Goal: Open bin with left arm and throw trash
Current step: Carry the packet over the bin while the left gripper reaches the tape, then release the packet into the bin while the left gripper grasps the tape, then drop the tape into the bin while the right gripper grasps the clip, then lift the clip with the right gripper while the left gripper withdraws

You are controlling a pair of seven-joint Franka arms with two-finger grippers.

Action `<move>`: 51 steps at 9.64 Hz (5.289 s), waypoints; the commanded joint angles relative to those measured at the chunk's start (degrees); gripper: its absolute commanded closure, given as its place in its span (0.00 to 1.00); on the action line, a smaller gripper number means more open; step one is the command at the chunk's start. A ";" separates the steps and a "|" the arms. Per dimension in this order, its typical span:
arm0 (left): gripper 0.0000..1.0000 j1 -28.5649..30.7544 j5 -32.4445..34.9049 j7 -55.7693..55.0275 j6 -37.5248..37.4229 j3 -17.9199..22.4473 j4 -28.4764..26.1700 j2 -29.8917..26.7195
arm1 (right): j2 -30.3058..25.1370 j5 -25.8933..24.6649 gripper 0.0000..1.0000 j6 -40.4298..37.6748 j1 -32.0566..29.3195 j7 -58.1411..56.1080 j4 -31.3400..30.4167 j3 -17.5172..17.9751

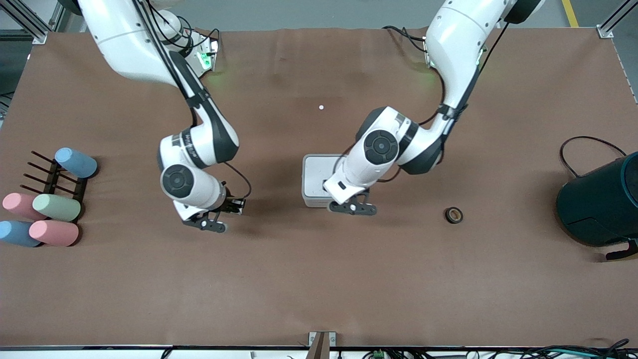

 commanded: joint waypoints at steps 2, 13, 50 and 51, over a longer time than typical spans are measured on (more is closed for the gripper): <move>1.00 5.15 2.20 3.55 -4.68 -0.35 -0.67 -4.27 | -0.03 1.22 0.83 -1.37 -0.96 0.64 0.86 0.45; 0.00 23.86 17.41 21.75 14.74 -0.79 -24.73 -1.79 | 4.28 2.02 0.77 -0.85 20.39 14.17 15.98 1.33; 0.00 45.71 19.34 -7.73 -20.74 -39.78 0.72 -7.25 | -13.56 1.21 0.99 -1.29 -9.15 -22.83 -15.65 2.55; 0.00 49.06 18.82 -4.39 -22.51 -41.47 1.26 -8.91 | -13.30 3.14 0.99 -6.60 -6.52 -13.69 -7.66 3.43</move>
